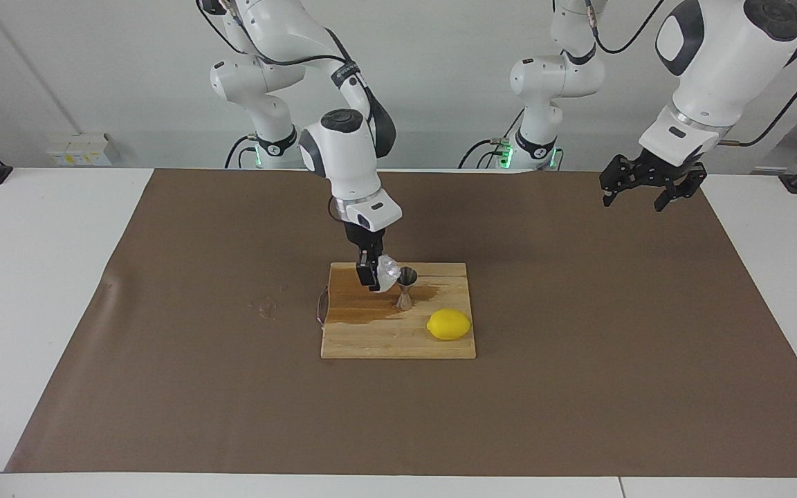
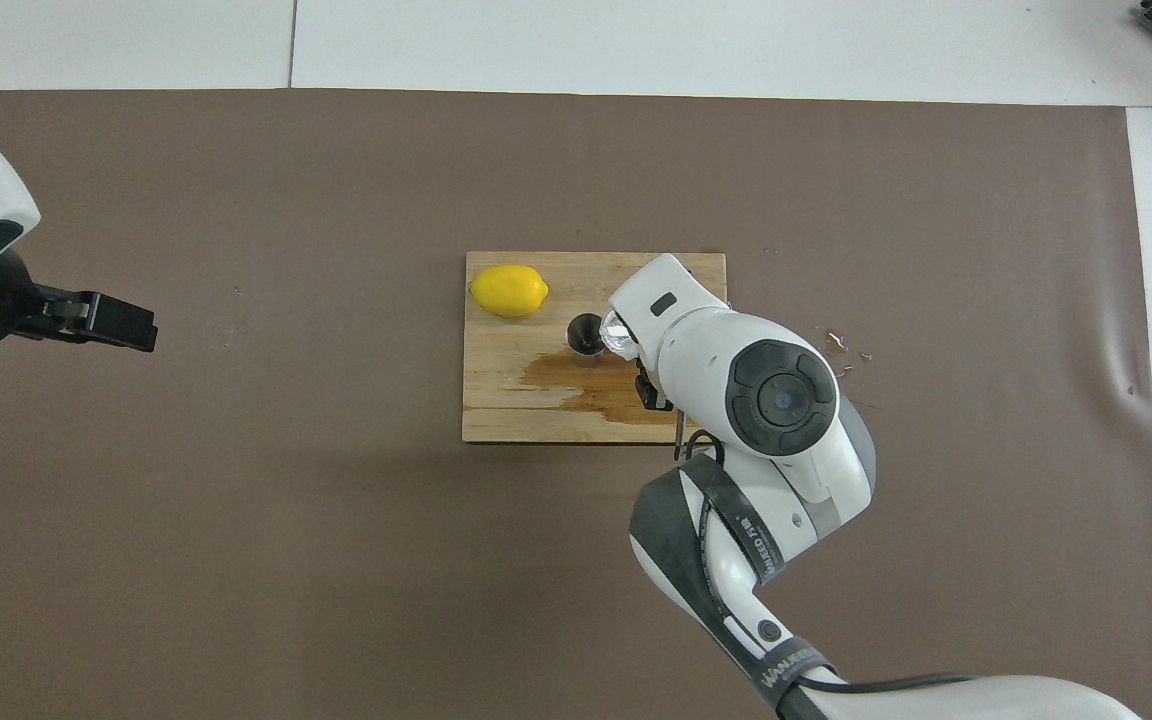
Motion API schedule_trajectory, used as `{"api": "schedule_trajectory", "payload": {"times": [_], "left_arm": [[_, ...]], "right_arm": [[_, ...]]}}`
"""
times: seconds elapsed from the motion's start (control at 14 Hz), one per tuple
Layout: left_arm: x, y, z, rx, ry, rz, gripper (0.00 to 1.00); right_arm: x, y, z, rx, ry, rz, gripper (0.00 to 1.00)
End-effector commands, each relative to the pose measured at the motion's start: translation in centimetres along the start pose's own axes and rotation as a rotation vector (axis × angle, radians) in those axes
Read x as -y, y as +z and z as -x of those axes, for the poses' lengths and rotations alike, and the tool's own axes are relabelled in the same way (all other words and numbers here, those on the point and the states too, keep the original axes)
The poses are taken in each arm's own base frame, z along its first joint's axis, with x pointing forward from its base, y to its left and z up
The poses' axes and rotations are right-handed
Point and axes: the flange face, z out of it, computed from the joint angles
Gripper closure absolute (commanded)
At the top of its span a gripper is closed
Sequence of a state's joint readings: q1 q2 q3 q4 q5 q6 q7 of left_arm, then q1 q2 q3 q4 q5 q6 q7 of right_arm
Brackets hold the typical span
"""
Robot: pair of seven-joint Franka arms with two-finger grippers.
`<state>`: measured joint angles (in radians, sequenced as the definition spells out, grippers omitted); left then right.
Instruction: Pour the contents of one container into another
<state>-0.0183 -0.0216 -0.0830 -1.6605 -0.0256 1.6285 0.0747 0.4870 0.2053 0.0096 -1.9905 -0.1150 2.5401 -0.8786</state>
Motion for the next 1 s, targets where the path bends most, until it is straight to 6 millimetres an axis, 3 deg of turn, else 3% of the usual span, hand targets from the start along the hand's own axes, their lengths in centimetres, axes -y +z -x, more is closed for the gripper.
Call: {"api": "schedule_trajectory", "payload": {"times": [0.0,0.29,0.93], "left_arm": [[0.2,-0.4,0.2,0.001,0.007,-0.011,0.0],[0.2,-0.4,0.2,0.001,0.007,-0.011,0.0],[0.2,-0.4,0.2,0.001,0.007,-0.011,0.0]], "right_arm": [[-0.1,-1.1,-0.7,0.036,0.006,0.02,0.64],[-0.6,-2.1,-1.0,0.074,-0.006,0.005,0.64],[0.7,-2.7,-2.2,0.155,-0.009,0.036,0.65]]}}
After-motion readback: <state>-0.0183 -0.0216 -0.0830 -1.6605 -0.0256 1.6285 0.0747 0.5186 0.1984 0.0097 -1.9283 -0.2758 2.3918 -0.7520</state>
